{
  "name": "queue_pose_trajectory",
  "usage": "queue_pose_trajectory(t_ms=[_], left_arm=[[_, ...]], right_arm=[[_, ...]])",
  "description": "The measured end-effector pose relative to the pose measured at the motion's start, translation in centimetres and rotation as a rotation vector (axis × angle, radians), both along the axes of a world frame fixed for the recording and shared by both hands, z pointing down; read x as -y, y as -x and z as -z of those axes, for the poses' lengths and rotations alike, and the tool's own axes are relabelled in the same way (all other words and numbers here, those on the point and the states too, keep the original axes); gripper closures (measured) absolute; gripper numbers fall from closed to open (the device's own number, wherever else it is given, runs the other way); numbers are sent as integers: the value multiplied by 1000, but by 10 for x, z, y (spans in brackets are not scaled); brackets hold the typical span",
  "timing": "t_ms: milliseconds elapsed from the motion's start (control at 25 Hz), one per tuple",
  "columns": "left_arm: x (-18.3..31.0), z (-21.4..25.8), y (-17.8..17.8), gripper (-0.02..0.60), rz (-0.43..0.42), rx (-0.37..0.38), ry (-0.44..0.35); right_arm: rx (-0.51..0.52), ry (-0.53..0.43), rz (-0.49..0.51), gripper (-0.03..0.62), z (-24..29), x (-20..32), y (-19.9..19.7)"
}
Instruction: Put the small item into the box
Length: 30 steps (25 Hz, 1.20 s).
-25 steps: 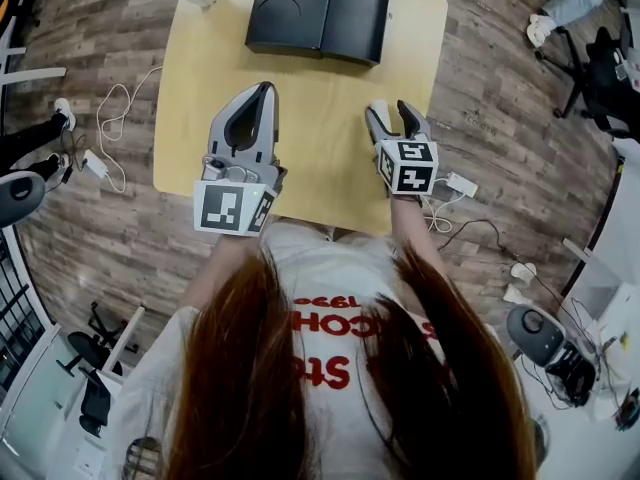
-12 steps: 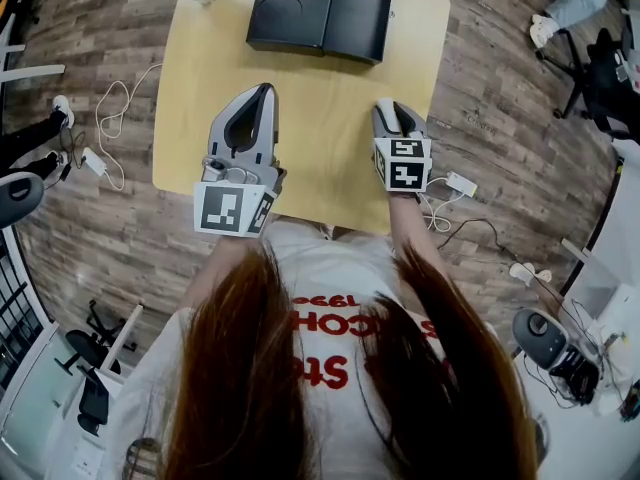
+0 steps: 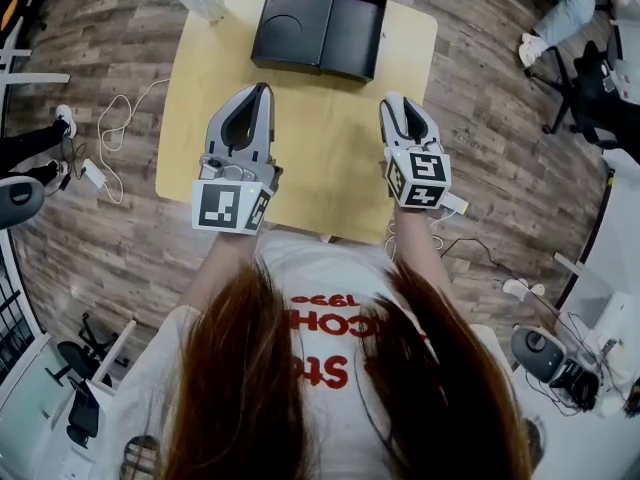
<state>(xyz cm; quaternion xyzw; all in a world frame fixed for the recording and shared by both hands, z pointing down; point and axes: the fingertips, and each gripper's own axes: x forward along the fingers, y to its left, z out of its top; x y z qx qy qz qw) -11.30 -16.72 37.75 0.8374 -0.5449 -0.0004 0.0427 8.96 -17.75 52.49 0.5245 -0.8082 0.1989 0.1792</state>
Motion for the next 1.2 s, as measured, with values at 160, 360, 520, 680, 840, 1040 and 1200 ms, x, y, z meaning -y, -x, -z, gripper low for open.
queue_pose_trajectory(t_ms=[160,360,520,680,840,1040,1200], left_arm=[[3,16,-2,577,10,6,-42],[5,35,-4,577,17,13,-94],[6,45,-4,578,22,14,-121],[6,50,-4,577,22,12,-139],[4,53,-8,578,23,9,-148],[8,48,-9,578,34,11,-135],[16,38,-5,577,43,14,-111]], right_arm=[[48,-116,-6,457,48,11,-5],[110,-238,-12,457,104,13,-10],[167,-289,-3,457,133,8,-11],[186,-365,-6,459,160,-1,-15],[202,-426,-4,459,181,-7,-22],[215,-430,14,459,185,0,-24],[219,-407,43,459,176,18,-14]])
